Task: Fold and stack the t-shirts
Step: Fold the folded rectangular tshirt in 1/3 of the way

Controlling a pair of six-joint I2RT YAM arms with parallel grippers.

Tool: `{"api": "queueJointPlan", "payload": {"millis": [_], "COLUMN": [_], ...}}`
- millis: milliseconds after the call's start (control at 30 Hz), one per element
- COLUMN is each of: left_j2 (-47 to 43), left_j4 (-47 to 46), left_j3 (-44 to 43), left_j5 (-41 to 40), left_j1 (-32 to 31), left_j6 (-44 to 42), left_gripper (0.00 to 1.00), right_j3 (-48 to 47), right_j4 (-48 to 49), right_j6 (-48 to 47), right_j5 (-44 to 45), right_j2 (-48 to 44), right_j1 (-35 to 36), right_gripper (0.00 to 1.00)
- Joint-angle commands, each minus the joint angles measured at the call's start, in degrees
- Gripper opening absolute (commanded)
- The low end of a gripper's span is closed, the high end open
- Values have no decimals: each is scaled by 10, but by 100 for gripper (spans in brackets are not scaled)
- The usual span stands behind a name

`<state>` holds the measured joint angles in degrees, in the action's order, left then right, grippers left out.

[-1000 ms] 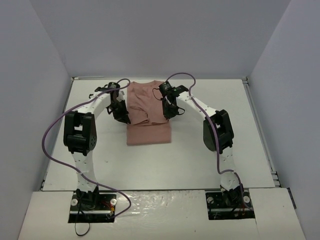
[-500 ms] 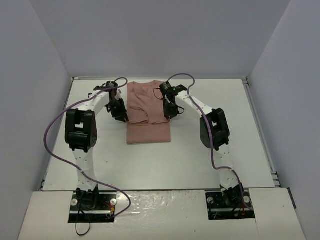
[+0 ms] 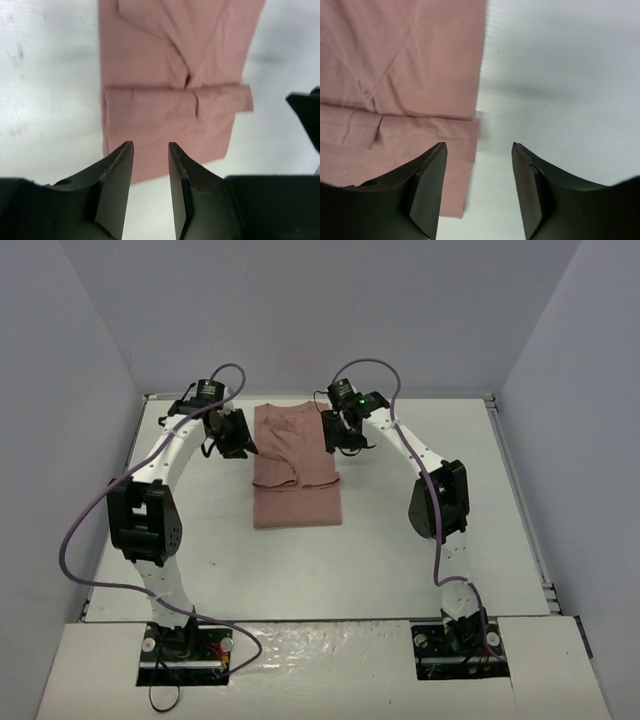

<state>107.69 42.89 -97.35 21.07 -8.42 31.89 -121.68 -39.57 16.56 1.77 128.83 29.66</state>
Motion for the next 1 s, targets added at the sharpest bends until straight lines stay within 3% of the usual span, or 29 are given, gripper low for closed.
{"api": "queueJointPlan", "payload": {"millis": [0,100,400,967], "left_j2": [-110,-130,-89,-84], "left_j4": [-38,-116,-222,-241], "left_j3": [105,247,396,444], "left_j5": [-16,-11,-36,-23], "left_j1": [-42,-58,-85,-84], "left_j6": [26,77,128,133], "left_gripper": [32,32,31,31], "right_j3": [24,53,124,174], "right_j4": [8,32,95,201], "right_j6": [-98,-152,-207,-249], "right_j5": [17,-32,-52,33], "right_j2": [-87,-99,-73,-12], "right_j1": [26,50,105,137], "right_gripper": [55,61,63,64]}}
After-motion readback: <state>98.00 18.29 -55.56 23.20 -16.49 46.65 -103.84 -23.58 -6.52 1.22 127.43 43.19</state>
